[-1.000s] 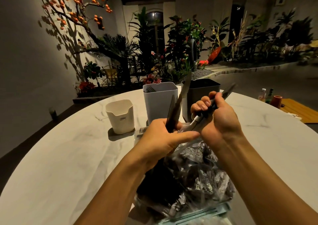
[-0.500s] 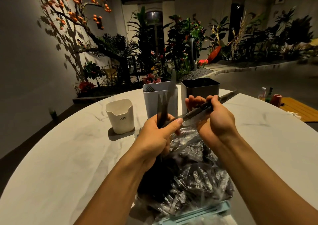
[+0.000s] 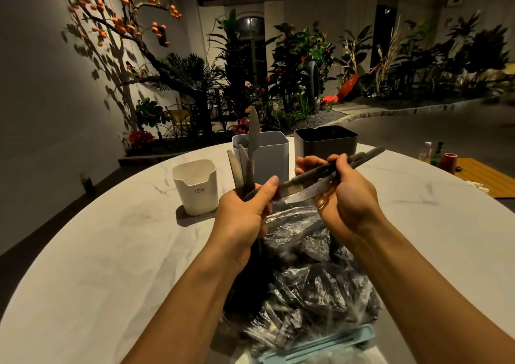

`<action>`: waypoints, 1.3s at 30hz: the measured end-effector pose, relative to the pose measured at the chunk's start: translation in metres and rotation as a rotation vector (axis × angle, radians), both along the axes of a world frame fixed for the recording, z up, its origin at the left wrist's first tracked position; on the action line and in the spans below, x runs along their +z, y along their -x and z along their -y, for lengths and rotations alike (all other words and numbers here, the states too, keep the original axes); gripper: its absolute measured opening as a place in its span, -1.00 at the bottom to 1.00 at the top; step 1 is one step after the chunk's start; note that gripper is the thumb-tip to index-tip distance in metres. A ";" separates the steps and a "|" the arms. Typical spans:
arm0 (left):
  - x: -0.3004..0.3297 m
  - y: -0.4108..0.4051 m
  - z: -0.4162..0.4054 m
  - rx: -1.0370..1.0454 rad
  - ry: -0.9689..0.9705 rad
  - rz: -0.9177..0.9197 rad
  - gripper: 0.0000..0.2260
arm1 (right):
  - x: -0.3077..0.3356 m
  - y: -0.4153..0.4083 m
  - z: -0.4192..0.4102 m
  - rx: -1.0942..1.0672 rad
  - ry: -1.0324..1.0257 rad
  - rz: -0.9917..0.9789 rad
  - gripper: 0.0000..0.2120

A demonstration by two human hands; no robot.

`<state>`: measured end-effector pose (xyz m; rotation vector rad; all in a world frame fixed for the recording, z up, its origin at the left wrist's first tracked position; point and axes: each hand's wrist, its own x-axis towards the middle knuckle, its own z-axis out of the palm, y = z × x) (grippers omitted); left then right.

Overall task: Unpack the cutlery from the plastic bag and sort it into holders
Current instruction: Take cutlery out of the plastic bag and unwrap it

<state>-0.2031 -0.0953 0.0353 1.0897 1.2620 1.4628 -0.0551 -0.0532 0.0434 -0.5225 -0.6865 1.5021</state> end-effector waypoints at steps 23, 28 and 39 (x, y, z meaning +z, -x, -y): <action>0.000 -0.011 0.007 -0.136 0.016 0.065 -0.72 | -0.003 0.010 -0.002 -0.250 0.038 0.279 -0.78; -0.003 -0.012 0.007 -0.124 0.012 0.081 -0.66 | -0.007 0.015 -0.003 -0.228 0.017 0.307 -0.76; -0.007 -0.010 0.002 -0.001 -0.054 0.004 -0.83 | -0.007 0.021 0.007 -0.003 0.037 0.213 -0.77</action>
